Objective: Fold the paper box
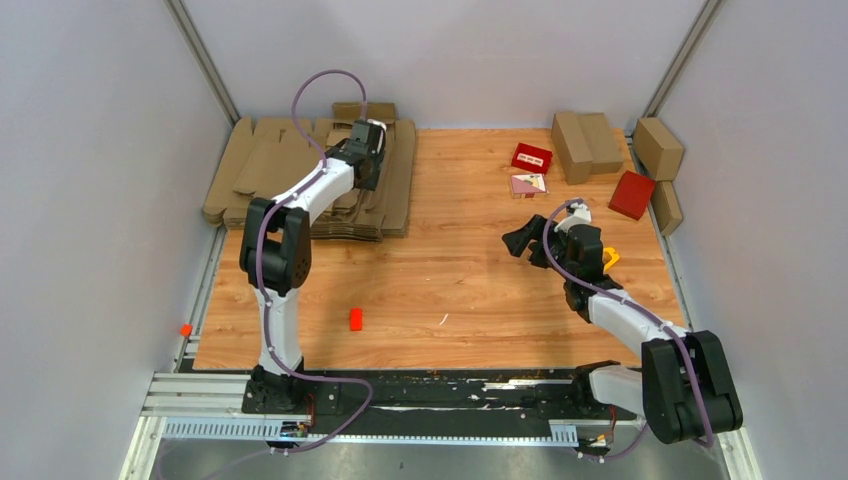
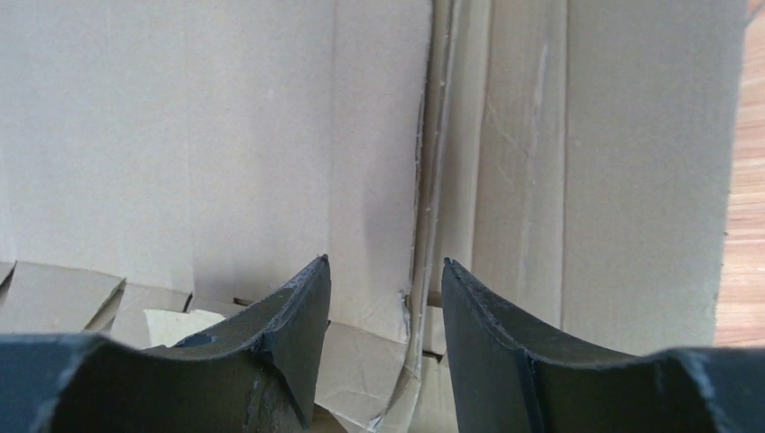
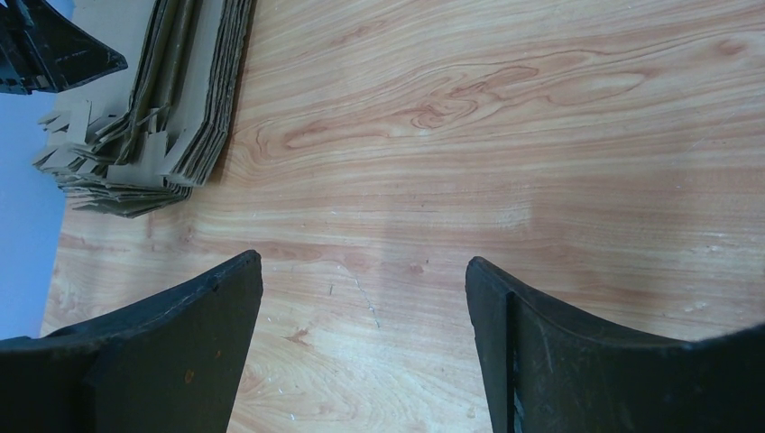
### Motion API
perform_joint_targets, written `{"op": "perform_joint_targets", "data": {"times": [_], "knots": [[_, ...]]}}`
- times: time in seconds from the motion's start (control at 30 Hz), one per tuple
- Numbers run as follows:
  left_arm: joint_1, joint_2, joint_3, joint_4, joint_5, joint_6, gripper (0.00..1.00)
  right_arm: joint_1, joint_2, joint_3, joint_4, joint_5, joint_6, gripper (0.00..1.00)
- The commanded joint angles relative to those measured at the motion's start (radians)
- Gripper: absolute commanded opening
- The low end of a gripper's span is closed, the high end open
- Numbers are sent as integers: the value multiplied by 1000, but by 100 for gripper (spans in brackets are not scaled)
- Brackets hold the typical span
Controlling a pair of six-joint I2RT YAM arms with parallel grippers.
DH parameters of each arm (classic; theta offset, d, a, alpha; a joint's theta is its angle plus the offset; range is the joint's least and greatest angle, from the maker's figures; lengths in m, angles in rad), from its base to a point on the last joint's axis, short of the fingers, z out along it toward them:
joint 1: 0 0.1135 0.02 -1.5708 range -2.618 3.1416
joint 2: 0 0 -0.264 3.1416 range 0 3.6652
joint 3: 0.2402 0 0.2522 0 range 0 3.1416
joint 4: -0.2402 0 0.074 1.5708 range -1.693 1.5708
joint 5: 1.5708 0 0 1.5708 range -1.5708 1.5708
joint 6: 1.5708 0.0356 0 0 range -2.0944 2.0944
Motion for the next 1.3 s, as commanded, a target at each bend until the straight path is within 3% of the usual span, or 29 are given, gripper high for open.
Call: {"op": "perform_joint_targets", "data": {"times": [0.0, 0.3, 0.67, 0.9, 1.27], "knots": [[8, -17, 24, -4, -64, -13, 56, 7, 4, 40, 17, -1, -23, 82], [10, 36, 54, -27, -95, -4, 51, 8, 1, 40, 17, -2, -27, 82], [10, 66, 83, -57, -85, 3, 55, 8, -5, 41, 14, -3, -29, 82], [10, 74, 89, -68, -111, 2, 42, 8, -6, 41, 12, -5, -28, 82], [10, 84, 99, -79, -72, 14, 60, 8, -8, 42, 10, -5, -29, 82]]}}
